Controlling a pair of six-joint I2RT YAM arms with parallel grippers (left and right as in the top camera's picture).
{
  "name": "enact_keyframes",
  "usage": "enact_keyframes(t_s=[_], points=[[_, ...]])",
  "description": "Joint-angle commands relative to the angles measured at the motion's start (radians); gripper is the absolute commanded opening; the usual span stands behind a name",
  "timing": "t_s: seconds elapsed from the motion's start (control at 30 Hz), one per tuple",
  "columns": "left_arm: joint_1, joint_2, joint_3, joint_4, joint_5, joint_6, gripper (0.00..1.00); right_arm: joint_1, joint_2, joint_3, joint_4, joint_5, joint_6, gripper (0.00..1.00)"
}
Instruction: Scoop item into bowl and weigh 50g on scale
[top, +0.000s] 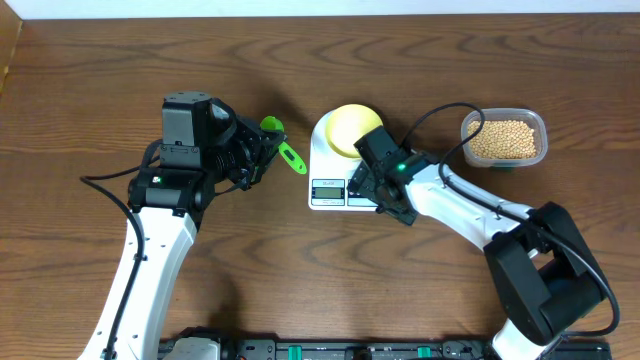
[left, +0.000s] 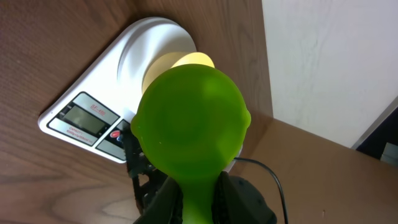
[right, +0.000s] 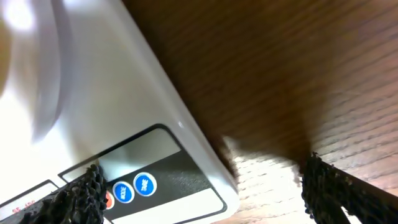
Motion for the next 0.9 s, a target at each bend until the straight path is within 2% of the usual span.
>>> enact_keyframes(t_s=[0.0,0.27,0.87], points=[[-0.002,0.0,-0.007,-0.002,-0.01,0.018,0.08,0.022,0.0,-0.017,0.014,-0.01,-0.033,0.99],[-0.002,0.0,-0.007,-0.002,-0.01,0.018,0.08,0.02,-0.041,0.018,-0.022,-0.013,-0.219,0.99],[-0.002,0.0,-0.007,-0.002,-0.01,0.018,0.08,0.029,-0.002,0.018,-0.01,0.003,-0.217,0.99]])
